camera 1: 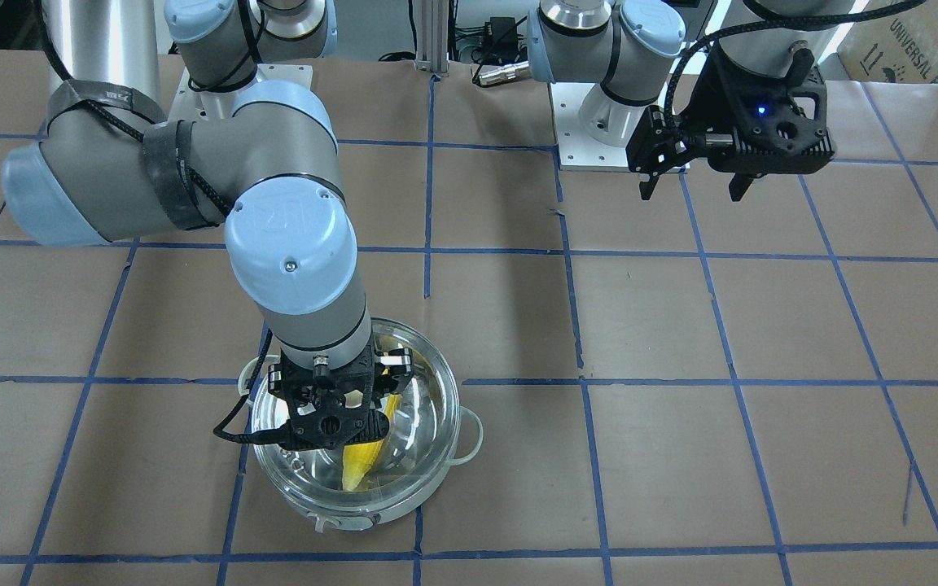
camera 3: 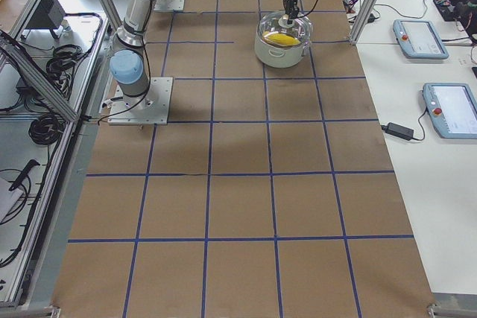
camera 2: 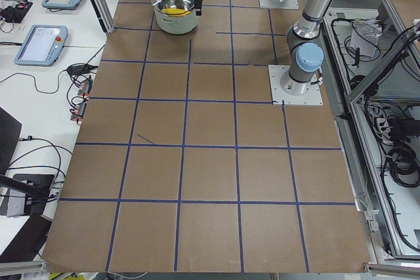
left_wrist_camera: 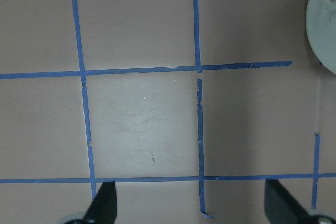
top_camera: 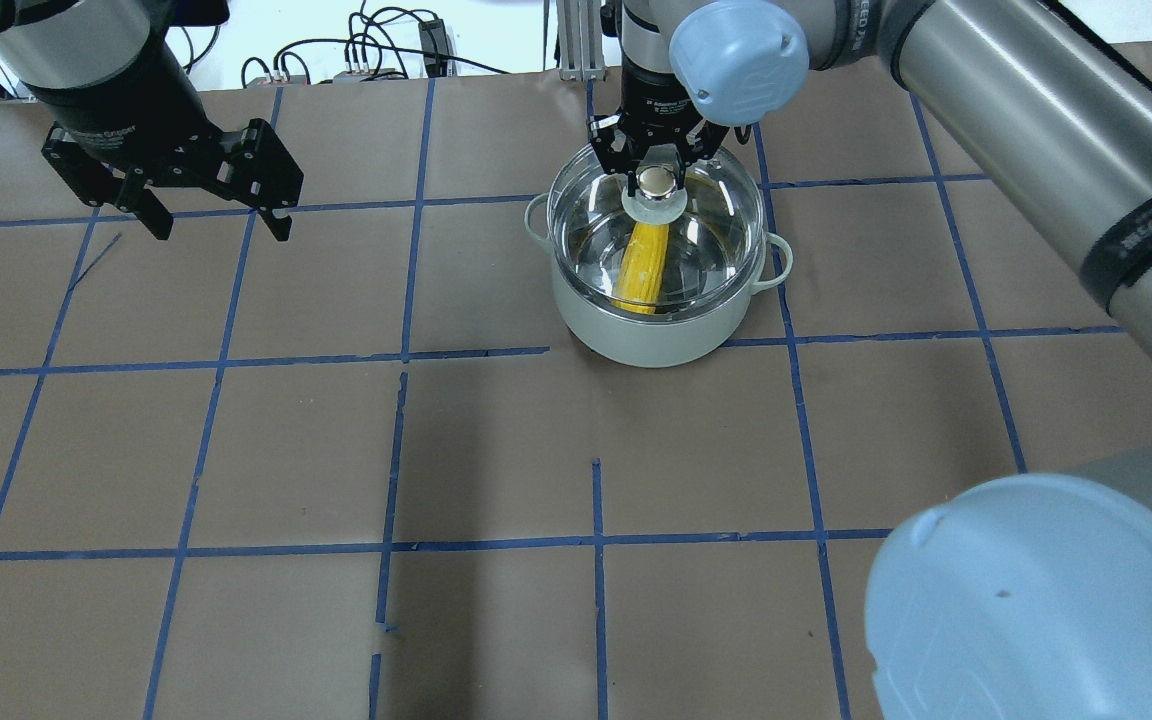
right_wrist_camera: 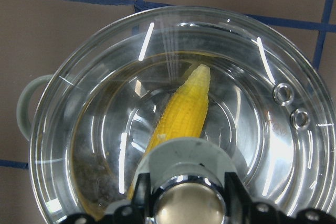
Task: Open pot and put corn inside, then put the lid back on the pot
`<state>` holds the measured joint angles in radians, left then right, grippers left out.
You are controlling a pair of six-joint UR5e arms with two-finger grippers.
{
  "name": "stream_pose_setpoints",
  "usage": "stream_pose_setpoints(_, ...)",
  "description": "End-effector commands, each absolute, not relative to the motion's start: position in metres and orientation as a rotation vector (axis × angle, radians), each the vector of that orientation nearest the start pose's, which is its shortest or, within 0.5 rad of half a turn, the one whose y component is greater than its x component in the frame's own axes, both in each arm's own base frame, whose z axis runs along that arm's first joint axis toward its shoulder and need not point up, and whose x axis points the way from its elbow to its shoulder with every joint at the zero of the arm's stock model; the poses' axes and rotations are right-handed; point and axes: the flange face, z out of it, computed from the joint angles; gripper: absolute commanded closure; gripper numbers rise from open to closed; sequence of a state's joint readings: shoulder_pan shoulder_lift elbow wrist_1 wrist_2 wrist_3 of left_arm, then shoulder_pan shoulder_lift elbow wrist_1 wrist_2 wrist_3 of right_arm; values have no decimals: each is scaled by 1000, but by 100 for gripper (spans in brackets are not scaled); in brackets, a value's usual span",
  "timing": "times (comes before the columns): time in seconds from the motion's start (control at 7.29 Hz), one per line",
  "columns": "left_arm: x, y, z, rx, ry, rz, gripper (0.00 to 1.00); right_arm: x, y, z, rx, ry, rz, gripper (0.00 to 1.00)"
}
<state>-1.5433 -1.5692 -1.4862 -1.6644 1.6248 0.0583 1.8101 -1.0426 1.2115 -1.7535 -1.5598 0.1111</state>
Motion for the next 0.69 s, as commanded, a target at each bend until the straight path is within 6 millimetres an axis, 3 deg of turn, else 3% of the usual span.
stream_pose_setpoints(0.0,-114,-492,521,48,3085,16,0,297,-649,365,-190,3125,-12,53)
stream_pose_setpoints(0.55,-115,-492,521,50,3085,16,0,295,-648,362,-178,3131,21,57)
